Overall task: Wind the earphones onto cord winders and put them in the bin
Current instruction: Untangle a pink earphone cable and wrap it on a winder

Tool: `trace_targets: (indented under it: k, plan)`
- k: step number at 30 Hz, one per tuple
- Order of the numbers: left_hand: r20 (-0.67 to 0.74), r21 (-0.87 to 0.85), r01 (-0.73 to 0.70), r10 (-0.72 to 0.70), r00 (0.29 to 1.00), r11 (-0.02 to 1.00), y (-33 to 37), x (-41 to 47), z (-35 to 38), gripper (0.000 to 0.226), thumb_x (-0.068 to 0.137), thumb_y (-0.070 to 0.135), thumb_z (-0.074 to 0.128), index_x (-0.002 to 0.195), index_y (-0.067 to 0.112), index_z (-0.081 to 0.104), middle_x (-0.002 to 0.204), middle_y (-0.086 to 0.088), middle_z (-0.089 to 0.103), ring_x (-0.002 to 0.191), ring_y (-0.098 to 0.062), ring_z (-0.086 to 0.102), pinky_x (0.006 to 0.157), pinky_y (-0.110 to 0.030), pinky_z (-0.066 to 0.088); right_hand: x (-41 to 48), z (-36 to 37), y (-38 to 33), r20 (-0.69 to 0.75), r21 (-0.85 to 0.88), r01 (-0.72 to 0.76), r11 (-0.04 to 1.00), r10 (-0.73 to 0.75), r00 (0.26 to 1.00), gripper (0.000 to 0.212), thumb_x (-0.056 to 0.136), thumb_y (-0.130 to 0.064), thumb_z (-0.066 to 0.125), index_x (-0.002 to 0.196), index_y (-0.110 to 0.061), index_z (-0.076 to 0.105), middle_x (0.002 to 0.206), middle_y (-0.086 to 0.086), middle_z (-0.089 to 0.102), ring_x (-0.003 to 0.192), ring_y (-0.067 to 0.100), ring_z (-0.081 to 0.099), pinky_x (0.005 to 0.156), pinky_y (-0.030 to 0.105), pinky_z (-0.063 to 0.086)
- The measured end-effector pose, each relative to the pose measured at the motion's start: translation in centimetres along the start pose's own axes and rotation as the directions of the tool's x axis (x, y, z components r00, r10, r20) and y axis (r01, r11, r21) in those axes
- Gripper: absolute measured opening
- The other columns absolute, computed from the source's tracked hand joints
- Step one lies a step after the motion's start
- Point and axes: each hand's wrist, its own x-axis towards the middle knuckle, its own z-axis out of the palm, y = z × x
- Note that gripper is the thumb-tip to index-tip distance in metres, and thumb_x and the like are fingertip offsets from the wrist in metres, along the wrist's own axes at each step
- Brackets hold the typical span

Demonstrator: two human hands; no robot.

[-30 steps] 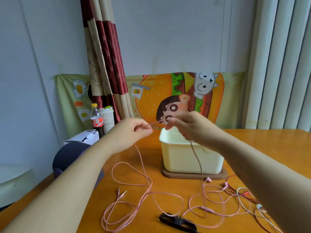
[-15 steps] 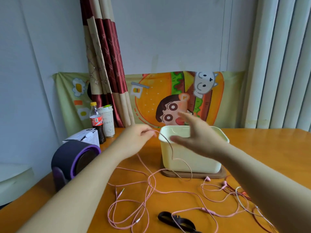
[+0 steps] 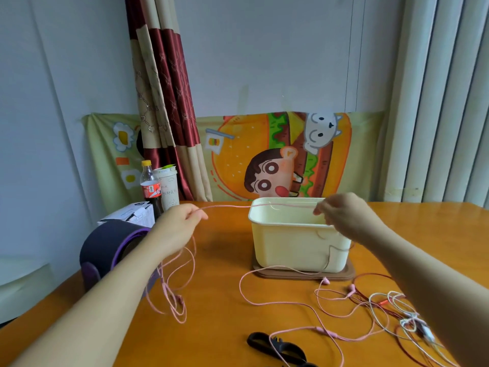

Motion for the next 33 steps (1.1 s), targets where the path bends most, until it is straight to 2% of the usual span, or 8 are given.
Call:
trace_targets:
  k: [6, 9, 12, 15, 22, 27, 30, 33]
  plan:
    - [0.108, -0.041, -0.166, 0.169, 0.98, 0.985, 4.4, -0.5, 1.6, 0.012, 0.099, 0.02, 0.05, 0.103, 0.029, 0.058, 0.098, 0.007, 0.067, 0.091, -0.012, 0.062, 0.072, -0.023, 0.047, -2.9, 2.4, -5.8, 0.073, 0.052, 0.393, 0.918, -0.396, 0.915, 0.069, 0.088, -0.033, 0.065, 0.146, -0.018, 0.032, 0.146, -0.002, 0.042, 0.134, 0.014, 0.037, 0.104, 0.021, 0.029]
    - [0.146, -0.043, -0.267, 0.27, 0.952, 0.963, 5.6, -0.9, 1.9, 0.016, 0.098, 0.015, 0.049, 0.111, 0.025, 0.051, 0.08, -0.006, 0.065, 0.069, -0.019, 0.056, 0.066, -0.038, 0.046, -3.3, 3.7, -7.4, 0.254, 0.258, 0.326, 0.91, -0.389, 0.885, 0.071, 0.089, -0.027, 0.065, 0.148, -0.015, 0.027, 0.129, 0.002, 0.057, 0.117, 0.014, 0.054, 0.092, 0.017, 0.039]
    - [0.147, -0.055, -0.336, 0.34, 0.929, 0.94, 4.8, -0.1, 1.6, 0.018, 0.095, 0.018, 0.054, 0.11, 0.027, 0.048, 0.059, 0.004, 0.049, 0.06, -0.011, 0.048, 0.069, -0.037, 0.045, -3.5, 3.3, -7.8, 0.507, 0.587, -0.103, 0.803, -0.266, 0.82, 0.041, 0.095, -0.014, 0.053, 0.135, -0.012, 0.042, 0.09, 0.006, 0.067, 0.074, 0.019, 0.065, 0.066, 0.028, 0.056]
    - [0.164, -0.125, -0.284, 0.302, 0.939, 0.951, 3.4, 1.0, 2.2, 0.022, 0.08, 0.023, 0.051, 0.099, 0.034, 0.046, 0.045, 0.011, 0.049, 0.048, -0.008, 0.042, 0.061, -0.035, 0.035, -3.7, 2.3, -8.0, 0.655, 0.658, -0.41, 0.631, -0.211, 0.725, 0.029, 0.098, -0.032, 0.045, 0.116, -0.01, 0.052, 0.087, 0.012, 0.066, 0.072, 0.023, 0.066, 0.065, 0.029, 0.055]
    - [0.209, -0.04, -0.226, 0.229, 0.951, 0.973, 4.4, 1.5, 3.5, 0.051, 0.091, 0.017, 0.043, 0.128, 0.052, 0.037, 0.073, 0.002, 0.052, 0.075, -0.029, 0.058, 0.087, -0.051, 0.051, -4.0, 3.3, -8.9, 0.632, 0.533, -0.253, 0.807, -0.182, 0.753, 0.051, 0.086, -0.051, 0.059, 0.093, -0.001, 0.064, 0.078, 0.012, 0.069, 0.076, 0.022, 0.069, 0.079, 0.038, 0.059]
    - [0.21, 0.159, -0.438, 0.404, 0.89, 0.885, 5.8, -1.4, 2.6, 0.069, 0.095, 0.022, 0.053, 0.143, 0.055, 0.016, 0.095, 0.021, 0.046, 0.093, -0.011, 0.055, 0.083, -0.031, 0.05, -4.0, 2.7, -8.5, 0.597, 0.588, -0.22, 0.779, -0.234, 0.768, 0.025, 0.09, -0.031, 0.061, 0.082, -0.008, 0.064, 0.079, 0.007, 0.07, 0.075, 0.018, 0.068, 0.071, 0.028, 0.056]
    - [0.156, 0.115, -0.424, 0.405, 0.901, 0.898, 4.6, -0.9, 2.3, 0.059, 0.093, 0.01, 0.057, 0.141, 0.04, 0.04, 0.102, 0.013, 0.048, 0.089, -0.005, 0.053, 0.08, -0.031, 0.051, -3.4, 2.1, -7.5, 0.473, 0.742, -0.27, 0.614, -0.194, 0.86, 0.015, 0.095, -0.019, 0.055, 0.086, -0.009, 0.061, 0.079, 0.006, 0.066, 0.066, 0.016, 0.063, 0.062, 0.023, 0.053]
    - [0.065, 0.048, -0.311, 0.307, 0.949, 0.949, 2.0, -0.3, 2.1, 0.038, 0.095, 0.016, 0.057, 0.127, 0.037, 0.055, 0.091, 0.007, 0.055, 0.084, -0.007, 0.054, 0.071, -0.02, 0.041, -1.6, 0.5, -4.6, 0.314, 0.943, -0.327, 0.06, 0.162, 0.935, 0.008, 0.095, -0.011, 0.051, 0.096, -0.006, 0.057, 0.089, 0.01, 0.064, 0.048, 0.012, 0.053, 0.047, 0.019, 0.047]
